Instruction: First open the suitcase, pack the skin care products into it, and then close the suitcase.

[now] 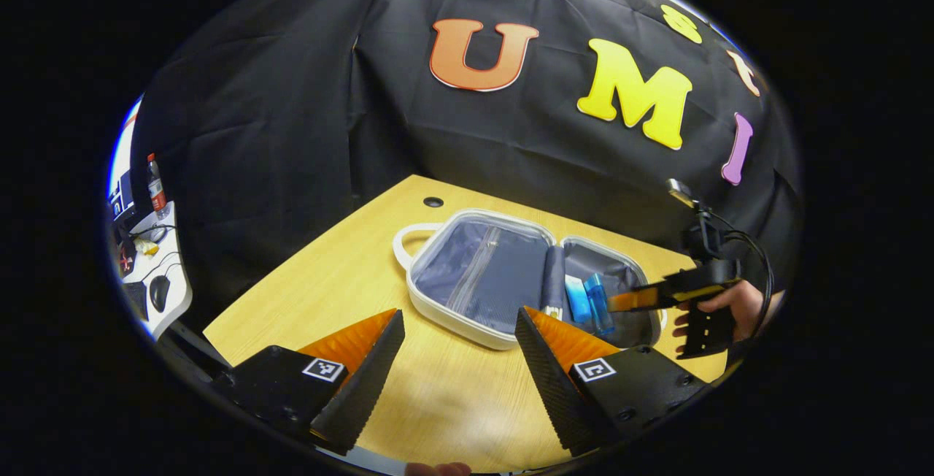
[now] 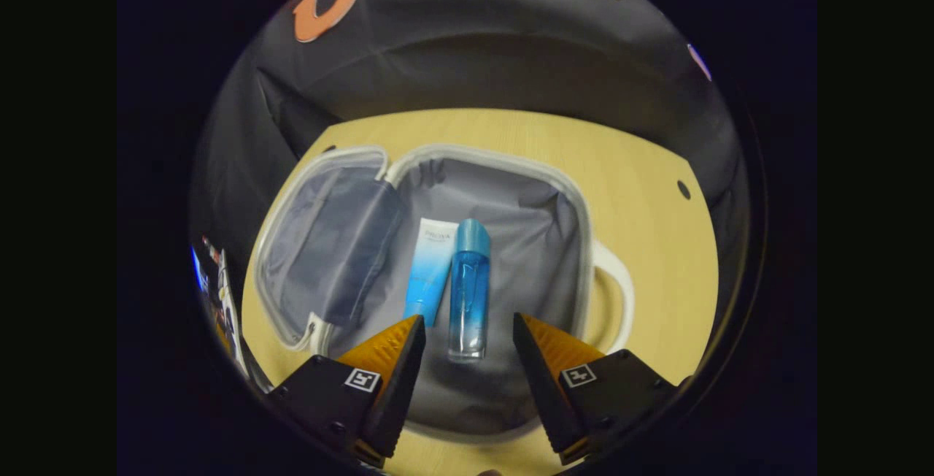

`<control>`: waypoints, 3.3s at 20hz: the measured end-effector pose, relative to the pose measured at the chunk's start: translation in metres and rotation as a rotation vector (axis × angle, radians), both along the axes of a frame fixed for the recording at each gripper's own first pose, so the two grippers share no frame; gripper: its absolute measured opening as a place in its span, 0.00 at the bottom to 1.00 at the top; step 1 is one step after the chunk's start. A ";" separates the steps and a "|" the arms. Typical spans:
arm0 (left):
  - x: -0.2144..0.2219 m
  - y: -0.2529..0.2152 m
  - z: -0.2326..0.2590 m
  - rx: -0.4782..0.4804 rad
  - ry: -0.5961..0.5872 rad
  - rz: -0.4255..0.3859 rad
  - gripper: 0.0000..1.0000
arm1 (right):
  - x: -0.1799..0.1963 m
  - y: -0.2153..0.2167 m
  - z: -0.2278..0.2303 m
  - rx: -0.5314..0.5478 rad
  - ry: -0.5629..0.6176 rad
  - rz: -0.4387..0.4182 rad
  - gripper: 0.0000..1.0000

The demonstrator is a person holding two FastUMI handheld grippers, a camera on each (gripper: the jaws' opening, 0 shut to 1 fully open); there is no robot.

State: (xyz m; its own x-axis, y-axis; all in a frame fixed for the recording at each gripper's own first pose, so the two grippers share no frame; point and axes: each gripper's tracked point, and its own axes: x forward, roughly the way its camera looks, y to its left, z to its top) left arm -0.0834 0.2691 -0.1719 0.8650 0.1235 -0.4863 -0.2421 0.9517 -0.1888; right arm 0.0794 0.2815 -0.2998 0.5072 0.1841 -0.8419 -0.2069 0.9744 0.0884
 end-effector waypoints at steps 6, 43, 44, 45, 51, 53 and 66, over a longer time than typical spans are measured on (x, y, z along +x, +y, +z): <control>0.032 0.053 0.023 0.028 -0.097 -0.013 0.98 | -0.045 -0.008 0.098 0.054 -0.242 0.145 0.79; 0.209 0.126 -0.103 -0.280 0.240 -0.100 0.04 | -0.093 -0.119 0.152 0.026 -0.333 0.007 0.81; 0.210 0.124 -0.088 -0.253 0.213 -0.107 0.03 | -0.094 -0.121 0.154 0.027 -0.341 0.003 0.81; 0.214 0.119 -0.072 -0.218 0.178 -0.118 0.00 | -0.095 -0.124 0.157 0.030 -0.351 -0.001 0.80; 0.221 0.073 0.037 -0.083 0.024 -0.180 0.03 | -0.098 -0.141 0.174 0.067 -0.420 -0.038 0.80; 0.218 0.050 0.061 -0.065 -0.012 -0.199 0.03 | -0.100 -0.153 0.184 0.077 -0.450 -0.058 0.80; 0.184 -0.155 0.135 0.191 -0.128 -0.307 0.03 | -0.110 -0.246 0.212 0.126 -0.589 -0.230 0.81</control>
